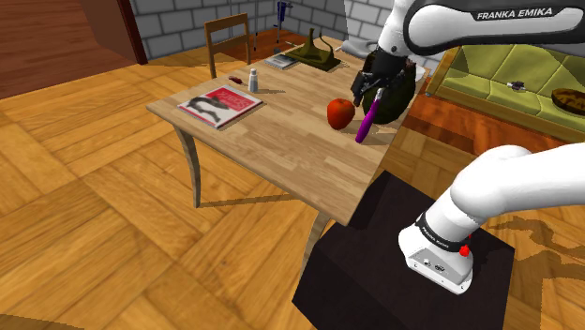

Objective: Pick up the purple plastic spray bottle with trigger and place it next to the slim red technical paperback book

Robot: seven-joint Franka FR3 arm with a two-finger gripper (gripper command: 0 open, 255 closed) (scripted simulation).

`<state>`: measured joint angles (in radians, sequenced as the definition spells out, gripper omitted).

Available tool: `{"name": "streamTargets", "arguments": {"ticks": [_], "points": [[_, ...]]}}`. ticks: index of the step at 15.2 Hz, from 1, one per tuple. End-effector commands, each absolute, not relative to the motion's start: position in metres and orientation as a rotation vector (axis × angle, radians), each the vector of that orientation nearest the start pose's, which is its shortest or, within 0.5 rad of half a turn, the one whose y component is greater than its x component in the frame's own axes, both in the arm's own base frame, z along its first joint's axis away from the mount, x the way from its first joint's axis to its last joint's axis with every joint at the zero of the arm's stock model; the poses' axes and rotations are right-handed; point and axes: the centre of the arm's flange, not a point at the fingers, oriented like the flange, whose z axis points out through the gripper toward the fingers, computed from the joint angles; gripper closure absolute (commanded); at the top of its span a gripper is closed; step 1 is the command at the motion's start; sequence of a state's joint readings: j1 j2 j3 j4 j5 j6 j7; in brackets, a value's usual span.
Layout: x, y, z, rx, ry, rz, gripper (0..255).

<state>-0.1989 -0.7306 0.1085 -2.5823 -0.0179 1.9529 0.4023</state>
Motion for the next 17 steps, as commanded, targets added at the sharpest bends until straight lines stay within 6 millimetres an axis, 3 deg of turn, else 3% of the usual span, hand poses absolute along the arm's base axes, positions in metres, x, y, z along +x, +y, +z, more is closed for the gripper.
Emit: {"name": "streamTargets", "arguments": {"ticks": [1,14,17], "points": [[0.346,-0.044,0.477,-3.095,0.919,-0.211,0],[0.373,-0.146,0.362,-2.931,1.6,-0.395,0],[0.374,-0.151,0.35,-2.926,1.614,-0.399,0]]}}
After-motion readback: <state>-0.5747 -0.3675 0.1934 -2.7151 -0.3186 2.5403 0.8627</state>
